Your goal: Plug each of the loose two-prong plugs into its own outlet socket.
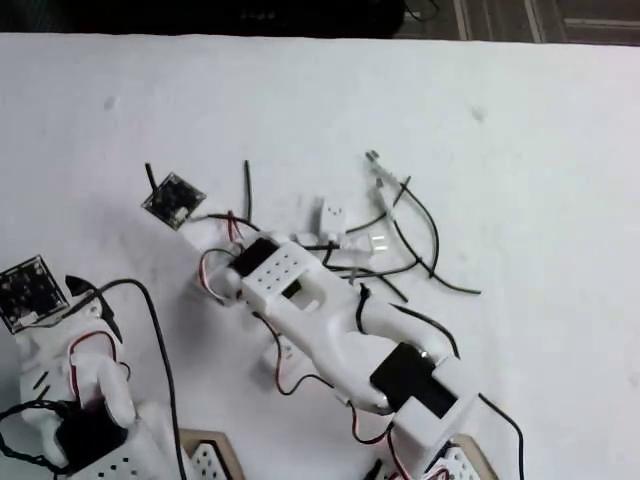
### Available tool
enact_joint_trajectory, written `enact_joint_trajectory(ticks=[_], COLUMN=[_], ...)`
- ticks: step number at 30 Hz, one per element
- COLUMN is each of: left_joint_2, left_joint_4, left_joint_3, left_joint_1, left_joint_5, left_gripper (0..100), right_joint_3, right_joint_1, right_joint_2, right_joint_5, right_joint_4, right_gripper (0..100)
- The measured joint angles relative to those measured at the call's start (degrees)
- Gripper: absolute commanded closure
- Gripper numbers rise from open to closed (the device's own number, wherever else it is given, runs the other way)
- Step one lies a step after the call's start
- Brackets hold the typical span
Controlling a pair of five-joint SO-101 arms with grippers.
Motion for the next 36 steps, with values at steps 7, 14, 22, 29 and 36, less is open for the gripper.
enact_joint_trajectory(ticks=[7,14,22,29,36], left_joint_2=[0.00,0.00,0.00,0.00,0.00], left_joint_4=[0.00,0.00,0.00,0.00,0.00], left_joint_3=[0.00,0.00,0.26,0.26,0.26], left_joint_1=[0.00,0.00,0.00,0.00,0.00], left_joint_5=[0.00,0.00,0.00,0.00,0.00], left_gripper=[90,90,90,90,90], right_joint_3=[-0.18,-5.01,-12.31,-15.30,-17.49], right_joint_1=[0.00,0.00,0.00,-1.58,-2.99], right_joint_2=[0.44,5.89,8.97,9.49,9.76], right_joint_5=[-0.09,2.29,2.73,2.90,2.90], right_joint_4=[4.13,8.88,15.12,17.67,18.11], right_gripper=[98.0,98.1,89.9,87.0,86.9])
